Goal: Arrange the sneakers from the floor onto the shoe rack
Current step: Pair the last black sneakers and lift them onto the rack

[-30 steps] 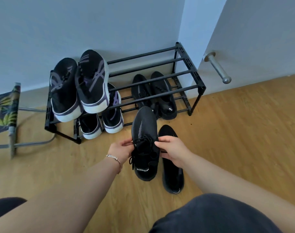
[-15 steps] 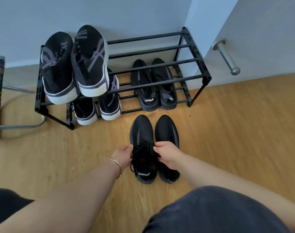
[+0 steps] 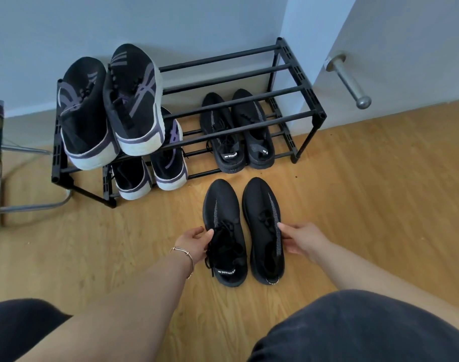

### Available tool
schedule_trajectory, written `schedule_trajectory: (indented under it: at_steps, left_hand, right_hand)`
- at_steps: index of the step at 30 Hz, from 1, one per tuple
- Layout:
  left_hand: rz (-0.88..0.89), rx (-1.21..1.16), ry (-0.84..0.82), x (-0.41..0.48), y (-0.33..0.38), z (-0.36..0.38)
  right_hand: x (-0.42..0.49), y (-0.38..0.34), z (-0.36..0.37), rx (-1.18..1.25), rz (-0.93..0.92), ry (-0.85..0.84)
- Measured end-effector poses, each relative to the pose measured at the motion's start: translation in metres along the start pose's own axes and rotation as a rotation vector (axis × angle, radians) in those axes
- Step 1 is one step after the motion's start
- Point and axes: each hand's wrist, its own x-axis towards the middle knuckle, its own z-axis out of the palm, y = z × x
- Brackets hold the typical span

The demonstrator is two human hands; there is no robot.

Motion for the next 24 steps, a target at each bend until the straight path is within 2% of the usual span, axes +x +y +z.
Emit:
schedule_trajectory:
  at_steps: [5,12,24]
  left_hand:
    - [-0.027,0.012,0.018,0.000,0.006,0.006]
    - [-0.003,0.112,0.144,-0.002,0.010,0.018]
    - [-0.016,0.028,0.067,-0.022,0.020,0.019]
  right_hand:
    - [0.004,0.005,0.010,0.046,-0.017,0.002]
    - [0.018,0.015,0.013,0.045,-0.055,0.032]
    - [0.000,0.017,0.000,0.114,-0.098,0.052]
